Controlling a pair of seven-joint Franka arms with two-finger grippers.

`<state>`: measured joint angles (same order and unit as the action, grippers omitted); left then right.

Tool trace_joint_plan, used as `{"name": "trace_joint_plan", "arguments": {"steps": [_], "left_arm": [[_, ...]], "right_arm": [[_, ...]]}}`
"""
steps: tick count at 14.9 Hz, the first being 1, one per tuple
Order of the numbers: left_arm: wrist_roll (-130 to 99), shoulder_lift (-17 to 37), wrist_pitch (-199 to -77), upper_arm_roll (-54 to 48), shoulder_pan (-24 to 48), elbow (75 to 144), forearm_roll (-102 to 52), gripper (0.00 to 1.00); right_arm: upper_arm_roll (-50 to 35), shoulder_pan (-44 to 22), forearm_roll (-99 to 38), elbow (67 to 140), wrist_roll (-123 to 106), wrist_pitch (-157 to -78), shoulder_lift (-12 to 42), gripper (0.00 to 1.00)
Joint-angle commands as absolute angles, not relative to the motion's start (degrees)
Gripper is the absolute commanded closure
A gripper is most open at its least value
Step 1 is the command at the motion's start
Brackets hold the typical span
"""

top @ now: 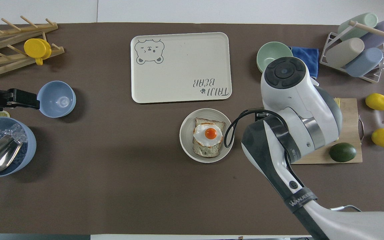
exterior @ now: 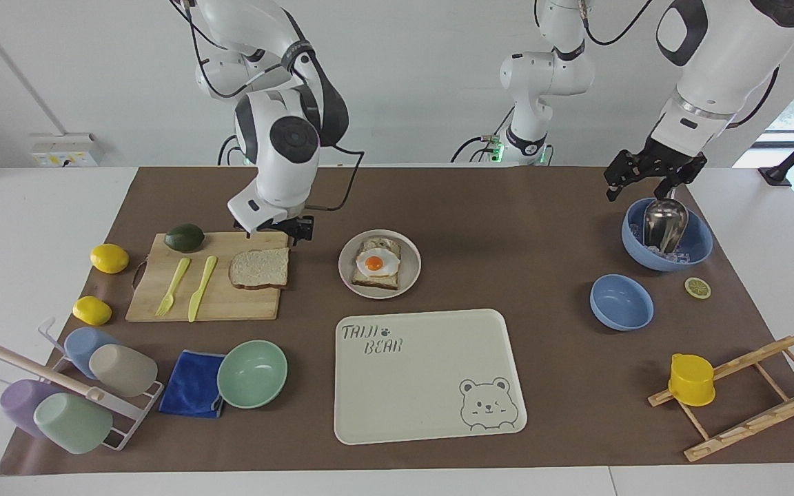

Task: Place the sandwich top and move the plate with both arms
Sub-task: 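Grasp the bread slice with the right gripper and lift it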

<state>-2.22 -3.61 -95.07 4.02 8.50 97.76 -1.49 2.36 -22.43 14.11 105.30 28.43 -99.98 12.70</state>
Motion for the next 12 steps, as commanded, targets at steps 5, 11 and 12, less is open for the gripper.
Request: {"name": "trace_joint_plan", "arguments": {"steps": [5, 11, 12], "left_arm": [[-1.76, -4.04, -94.57, 3.60, 7.91, 97.65, -0.70, 0.00], [-1.76, -4.04, -94.57, 3.60, 7.91, 97.65, -0.70, 0.00], [-1.76, -4.04, -94.48, 3.60, 7.82, 97.65, -0.70, 0.00]], "right_arm": [[2.55, -23.29, 15.29, 112.22, 32.52, -109.06, 14.77, 0.00], [2.64, -22.59, 17.12, 116.45, 32.61, -113.03, 14.94, 0.00], [2.55, -23.11, 18.62, 116.89, 32.87, -113.03, 14.85, 0.03]]}}
